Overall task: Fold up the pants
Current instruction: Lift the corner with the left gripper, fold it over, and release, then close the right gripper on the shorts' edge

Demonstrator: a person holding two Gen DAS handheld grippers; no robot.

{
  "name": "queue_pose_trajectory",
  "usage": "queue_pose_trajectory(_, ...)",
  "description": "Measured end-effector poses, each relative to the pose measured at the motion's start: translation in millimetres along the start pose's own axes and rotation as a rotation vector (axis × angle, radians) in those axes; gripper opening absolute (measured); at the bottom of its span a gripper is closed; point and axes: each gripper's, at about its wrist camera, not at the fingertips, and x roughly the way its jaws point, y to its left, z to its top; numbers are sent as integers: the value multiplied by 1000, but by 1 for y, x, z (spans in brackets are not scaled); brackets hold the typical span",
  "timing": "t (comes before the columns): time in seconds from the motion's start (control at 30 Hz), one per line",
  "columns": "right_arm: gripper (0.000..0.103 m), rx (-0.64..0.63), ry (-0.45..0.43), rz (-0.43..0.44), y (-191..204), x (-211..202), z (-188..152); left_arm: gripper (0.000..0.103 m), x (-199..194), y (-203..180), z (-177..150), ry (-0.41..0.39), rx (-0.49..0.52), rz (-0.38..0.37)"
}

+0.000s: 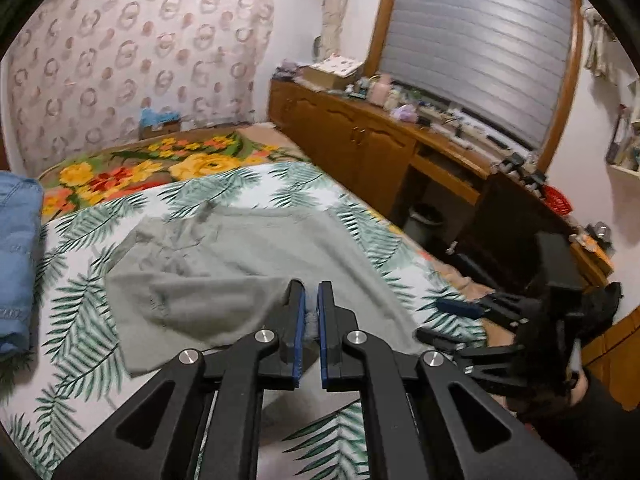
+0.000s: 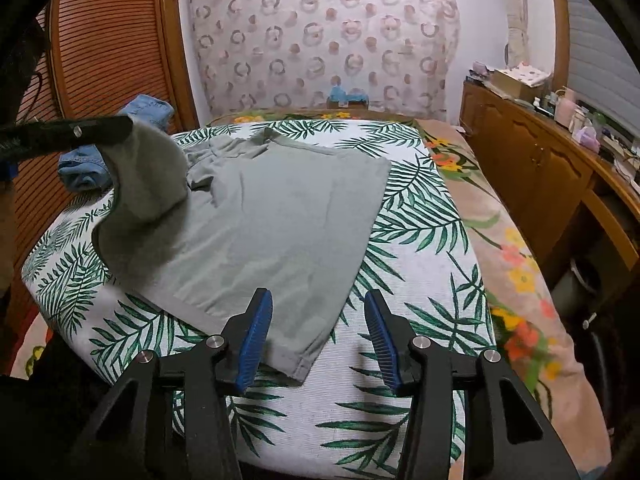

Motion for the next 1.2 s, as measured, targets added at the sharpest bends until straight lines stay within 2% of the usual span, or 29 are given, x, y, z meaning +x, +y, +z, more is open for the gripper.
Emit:
queue_pose_trajectory(0.03,50,0,-1,1,1,0,0,6,-1,2,-1,-2,-2,15)
queue_pose_trajectory(0.07,50,-2,-2,2,2,0,0,16,-3,5,-2,-7,-7,29)
queue_pose_trajectory(0.1,50,-3,-3,5,1,1,1,32,-7,7,-4,-20,-14,42)
queue_pose_trajectory(0.2,50,-3,-3,13,0,4,3,58,-16,17,-8,-57,-28,61)
queue_pose_trajectory(0.27,50,-2,-4,20,2,5,5,69,-21,24,-12,-66,-33,87)
queue_pose_trajectory(0.3,50,-4,-7,23,1,5,7,71,-24,28,-15,-70,-38,97)
queue_pose_trajectory(0.5,49,-19,-30,31,4,4,14,73,-23,50,-33,-56,-86,135)
queue_pose_trajectory(0.7,38,-33,-28,58,9,14,24,74,-4,56,-52,2,-99,158)
queue_pose_trajectory(1.03,37,-59,-4,88,23,40,38,73,28,52,-73,123,-66,180)
queue_pose_trajectory(1.2,36,-80,22,109,28,54,42,73,33,58,-82,149,-84,189)
